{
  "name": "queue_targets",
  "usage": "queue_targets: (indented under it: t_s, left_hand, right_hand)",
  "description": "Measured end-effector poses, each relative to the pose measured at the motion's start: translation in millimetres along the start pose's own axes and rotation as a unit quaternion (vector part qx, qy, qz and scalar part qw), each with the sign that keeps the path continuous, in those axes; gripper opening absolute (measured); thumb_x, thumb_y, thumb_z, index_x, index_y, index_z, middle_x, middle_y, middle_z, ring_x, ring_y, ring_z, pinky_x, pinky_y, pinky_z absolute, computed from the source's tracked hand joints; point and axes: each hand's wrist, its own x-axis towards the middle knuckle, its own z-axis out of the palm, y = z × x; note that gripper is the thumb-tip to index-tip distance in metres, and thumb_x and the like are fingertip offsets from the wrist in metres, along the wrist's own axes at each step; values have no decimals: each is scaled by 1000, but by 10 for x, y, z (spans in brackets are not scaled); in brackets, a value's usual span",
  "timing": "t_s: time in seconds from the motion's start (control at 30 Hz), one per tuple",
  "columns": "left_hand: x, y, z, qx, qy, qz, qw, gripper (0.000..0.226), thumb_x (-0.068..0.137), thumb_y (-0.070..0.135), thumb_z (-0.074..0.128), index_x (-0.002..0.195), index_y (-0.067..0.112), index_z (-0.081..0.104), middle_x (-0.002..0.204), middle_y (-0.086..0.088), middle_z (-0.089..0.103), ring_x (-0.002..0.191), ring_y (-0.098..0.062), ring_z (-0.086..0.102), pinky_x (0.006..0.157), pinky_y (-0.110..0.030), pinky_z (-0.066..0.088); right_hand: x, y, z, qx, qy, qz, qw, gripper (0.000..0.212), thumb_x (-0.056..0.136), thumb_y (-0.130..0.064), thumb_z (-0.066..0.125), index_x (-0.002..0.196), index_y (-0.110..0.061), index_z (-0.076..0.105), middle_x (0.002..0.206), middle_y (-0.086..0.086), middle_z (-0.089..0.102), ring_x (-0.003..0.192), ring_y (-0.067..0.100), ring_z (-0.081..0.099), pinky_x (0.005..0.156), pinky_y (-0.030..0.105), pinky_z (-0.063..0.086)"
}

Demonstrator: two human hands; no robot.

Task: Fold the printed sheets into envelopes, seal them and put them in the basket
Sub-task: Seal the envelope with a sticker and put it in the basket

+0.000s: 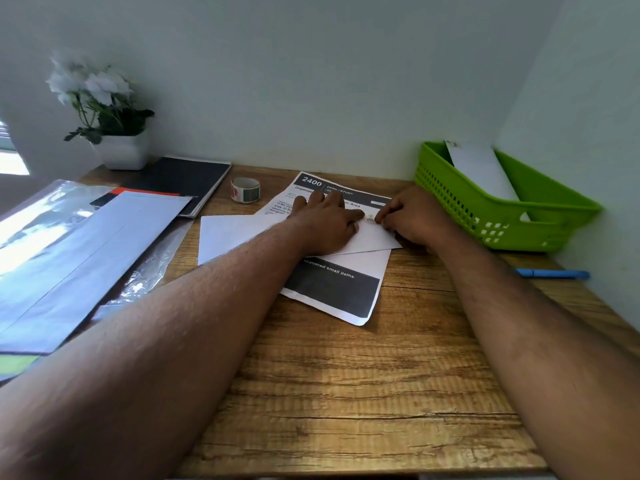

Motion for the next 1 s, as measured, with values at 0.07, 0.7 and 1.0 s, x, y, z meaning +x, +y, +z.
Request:
queue_targets:
  t_s: [0.07,0.7,1.0]
  left_hand:
    - [3,2,3,-1,-2,0,1000,47,103,44,26,149,39,28,150,-10,28,140,-36,21,113,-58,18]
    - [24,20,23,-8,0,-13,1000,47,102,45,27,149,40,29,150,-9,29,139,-36,23,112,-56,18]
    - [11,25,15,-15,-11,-17,1000,47,102,46,26,149,41,28,152,-6,27,140,-37,22,111,-57,17]
  right_hand:
    - [-1,-9,-16,-13,-8,-1,1000,15,80,-4,65,85,-13,77,56,-4,58,49,11,51,50,20,39]
    - [119,138,132,-49,25,-61,997,23,82,-25,71,104,-18,74,108,2,72,101,17,64,87,26,47]
    - [78,81,103,-120,30,-24,992,24,81,-44,67,103,-35,73,115,-8,68,113,26,57,96,39,43]
